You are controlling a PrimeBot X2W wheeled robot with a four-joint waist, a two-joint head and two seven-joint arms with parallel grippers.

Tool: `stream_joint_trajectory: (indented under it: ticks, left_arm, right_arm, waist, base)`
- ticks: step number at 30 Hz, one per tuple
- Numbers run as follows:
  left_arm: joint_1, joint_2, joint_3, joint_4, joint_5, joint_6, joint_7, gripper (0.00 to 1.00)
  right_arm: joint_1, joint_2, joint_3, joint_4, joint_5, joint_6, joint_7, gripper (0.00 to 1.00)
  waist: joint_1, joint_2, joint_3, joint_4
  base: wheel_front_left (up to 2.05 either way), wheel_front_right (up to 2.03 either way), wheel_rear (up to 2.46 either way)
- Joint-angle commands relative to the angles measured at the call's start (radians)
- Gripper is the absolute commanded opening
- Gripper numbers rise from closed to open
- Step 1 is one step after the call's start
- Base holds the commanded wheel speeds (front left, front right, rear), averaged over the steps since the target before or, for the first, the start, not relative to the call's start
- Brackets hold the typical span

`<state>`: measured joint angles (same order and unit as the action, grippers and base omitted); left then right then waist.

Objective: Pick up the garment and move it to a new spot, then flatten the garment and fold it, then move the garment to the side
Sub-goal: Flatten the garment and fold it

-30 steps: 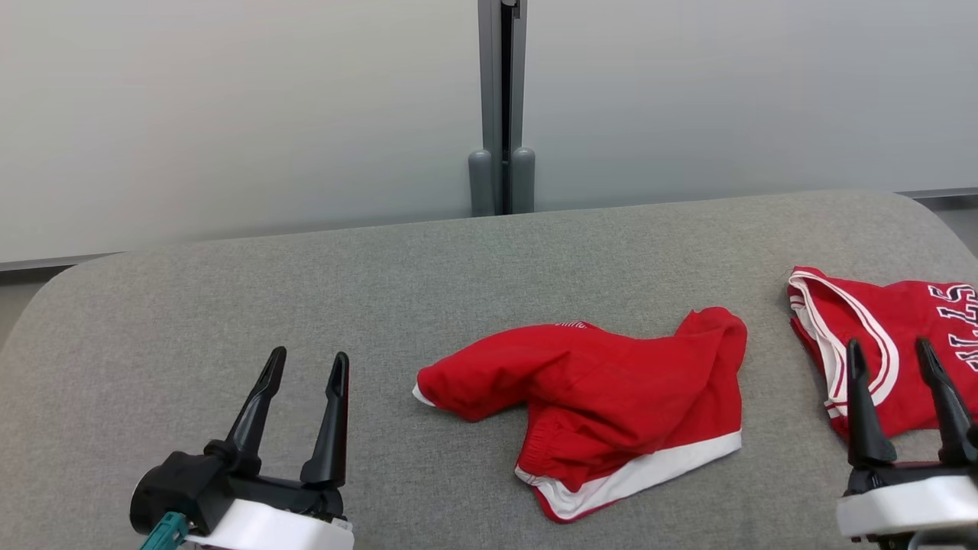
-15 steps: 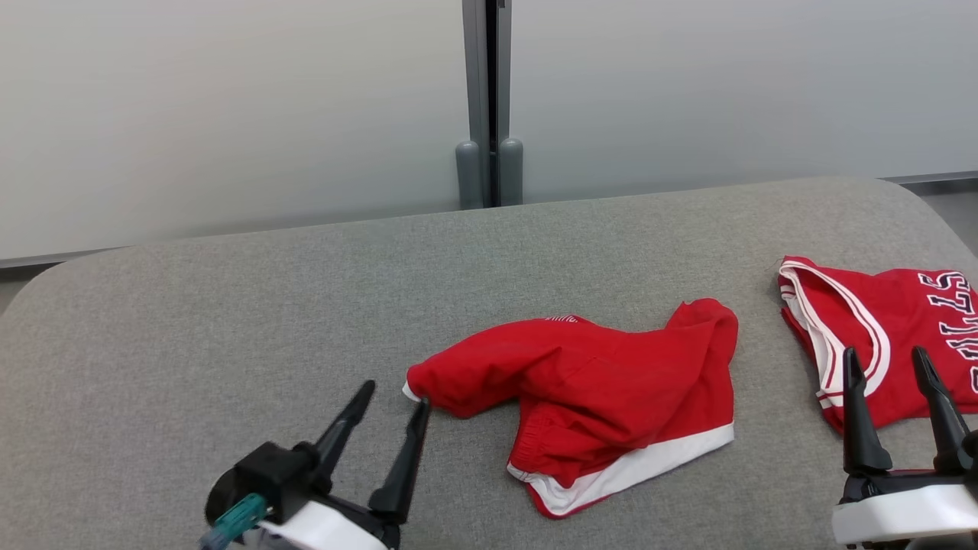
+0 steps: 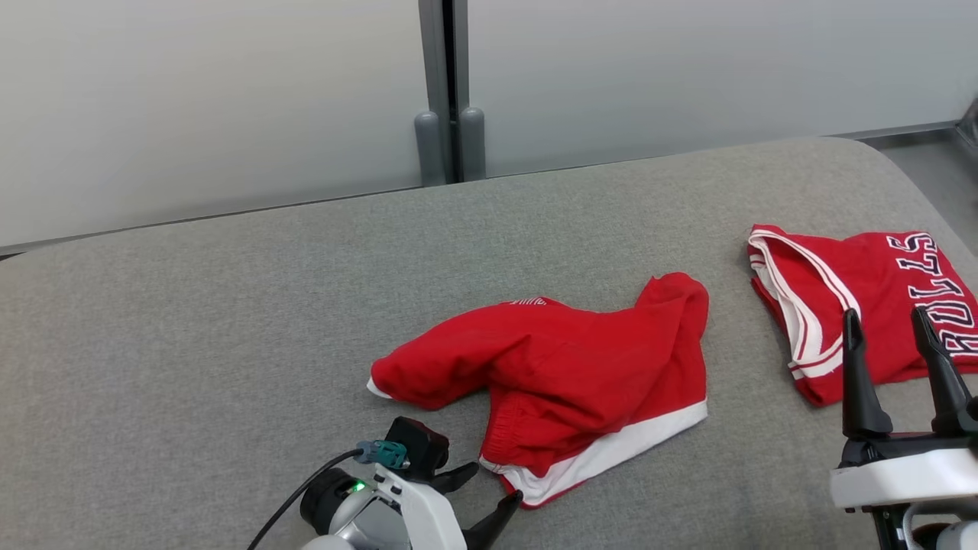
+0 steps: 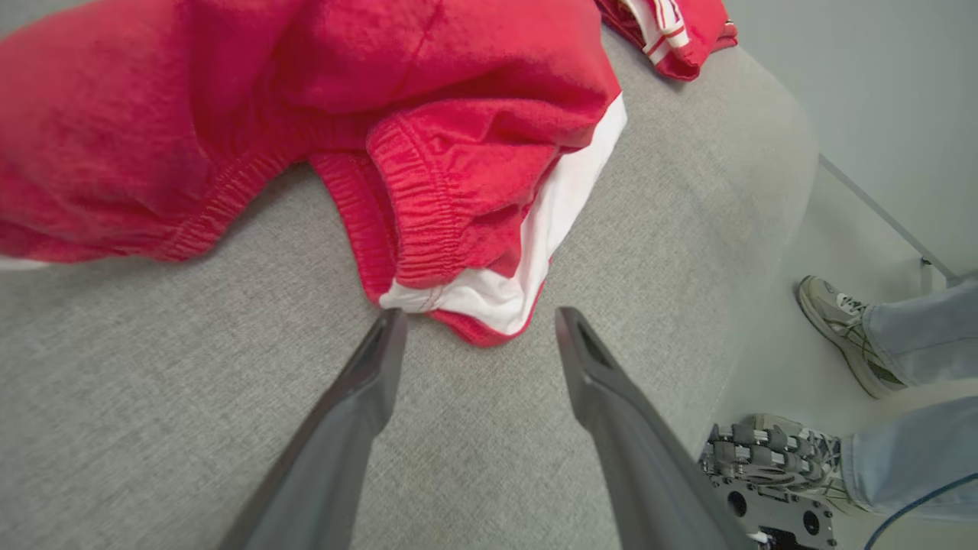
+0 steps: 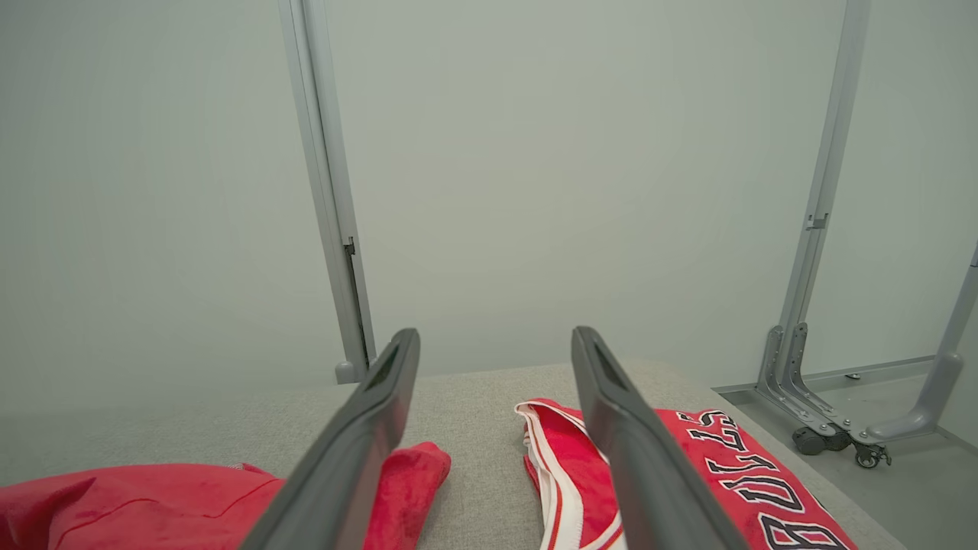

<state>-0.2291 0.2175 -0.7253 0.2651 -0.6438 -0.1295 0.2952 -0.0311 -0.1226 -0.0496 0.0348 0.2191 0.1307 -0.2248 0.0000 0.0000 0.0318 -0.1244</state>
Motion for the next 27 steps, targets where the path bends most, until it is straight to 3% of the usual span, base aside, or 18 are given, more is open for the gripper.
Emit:
stream_joint_trajectory:
  ticks: [1,11,12,13,14,15,23,27]
  left_arm:
    - [-0.024,0.013,-0.005,0.007,-0.003,-0.001,-0.002,1.00]
    - [-0.145,0.044,-0.100,0.115,-0.053,-0.001,-0.032,1.00]
    - [-0.156,0.045,-0.115,0.120,-0.061,-0.001,-0.033,0.95]
    - [-0.165,0.045,-0.125,0.125,-0.069,-0.001,-0.035,0.69]
    - [-0.174,0.044,-0.135,0.129,-0.076,-0.001,-0.039,0.30]
    - [-0.181,0.044,-0.142,0.135,-0.084,-0.001,-0.044,0.00]
    - [-0.178,0.057,-0.122,0.146,-0.166,-0.001,-0.113,0.00]
    - [-0.136,0.088,-0.081,0.107,-0.201,0.033,-0.130,0.00]
  right_arm:
    - [-0.009,0.000,-0.001,-0.005,0.003,0.000,0.000,1.00]
    - [-0.025,0.013,0.003,0.010,-0.002,0.000,-0.015,1.00]
    - [-0.026,0.015,0.003,0.013,-0.003,0.000,-0.016,1.00]
    - [-0.025,0.016,0.003,0.015,-0.005,0.000,-0.018,1.00]
    - [-0.024,0.017,0.003,0.019,-0.007,0.000,-0.020,1.00]
    - [-0.024,0.018,0.003,0.022,-0.009,0.000,-0.022,1.00]
    - [-0.004,0.015,-0.004,0.040,-0.013,0.000,-0.025,1.00]
    - [0.009,0.012,-0.004,0.046,-0.009,0.000,-0.024,1.00]
  waist:
    - [0.0000,0.0000,0.014,-0.016]
    - [0.0000,0.0000,0.043,-0.043]
    - [0.0000,0.0000,0.044,-0.042]
    - [0.0000,0.0000,0.044,-0.041]
    - [0.0000,0.0000,0.044,-0.040]
    - [0.0000,0.0000,0.042,-0.037]
    - [0.0000,0.0000,-0.003,0.004]
    - [0.0000,0.0000,-0.028,0.037]
  base:
    - [0.00,0.00,0.00]
    - [0.00,0.00,0.00]
    - [0.00,0.00,0.00]
    - [0.00,0.00,0.00]
    - [0.00,0.00,0.00]
    - [0.00,0.00,0.00]
    - [0.00,0.00,0.00]
    - [0.00,0.00,0.00]
